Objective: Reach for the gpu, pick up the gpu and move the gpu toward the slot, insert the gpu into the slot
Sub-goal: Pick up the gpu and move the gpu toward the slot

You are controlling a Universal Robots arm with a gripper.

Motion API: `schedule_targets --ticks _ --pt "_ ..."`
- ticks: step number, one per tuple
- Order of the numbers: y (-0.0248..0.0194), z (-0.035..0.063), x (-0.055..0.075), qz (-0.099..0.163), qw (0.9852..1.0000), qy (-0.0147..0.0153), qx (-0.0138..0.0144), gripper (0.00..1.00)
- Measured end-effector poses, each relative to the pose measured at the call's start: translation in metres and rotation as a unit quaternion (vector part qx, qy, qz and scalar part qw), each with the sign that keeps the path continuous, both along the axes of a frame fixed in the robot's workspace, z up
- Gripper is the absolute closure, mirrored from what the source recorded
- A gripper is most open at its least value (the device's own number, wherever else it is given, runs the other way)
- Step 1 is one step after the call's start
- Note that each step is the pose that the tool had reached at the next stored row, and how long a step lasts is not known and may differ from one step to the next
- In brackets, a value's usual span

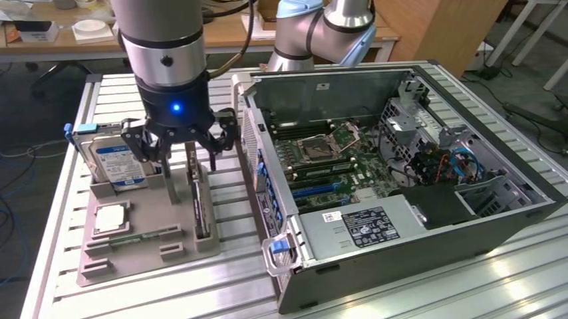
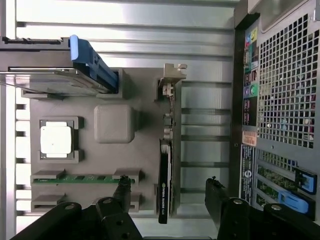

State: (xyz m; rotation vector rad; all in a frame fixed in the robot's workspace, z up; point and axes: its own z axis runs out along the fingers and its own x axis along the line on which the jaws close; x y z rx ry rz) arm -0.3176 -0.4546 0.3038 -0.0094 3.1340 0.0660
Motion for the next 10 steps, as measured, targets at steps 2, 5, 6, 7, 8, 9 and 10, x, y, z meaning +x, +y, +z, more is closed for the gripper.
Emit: schedule_targets --ticks 2,5,6,7,8,9,10 --pt "-0.0006 -0.0035 0.000 0.000 1.0000 0.0000 0.0000 0.29" --pt "-0.0008 -0.0091 0.000 -0.002 1.0000 0.0001 0.0000 0.29" --pt "-0.0008 -0.0109 0.000 -0.004 1.0000 0.0000 0.0000 0.29" --pt "-0.0008 -0.0127 0.000 -0.006 1.0000 0.0001 0.0000 0.29" --pt "-0.0008 -0.0144 0.000 -0.009 1.0000 0.0001 0.0000 0.29" --pt "-0.0008 -0.0160 0.000 -0.010 0.9999 0.0001 0.0000 0.29" --pt "-0.0008 -0.0173 0.000 -0.011 0.9999 0.0000 0.0000 0.29"
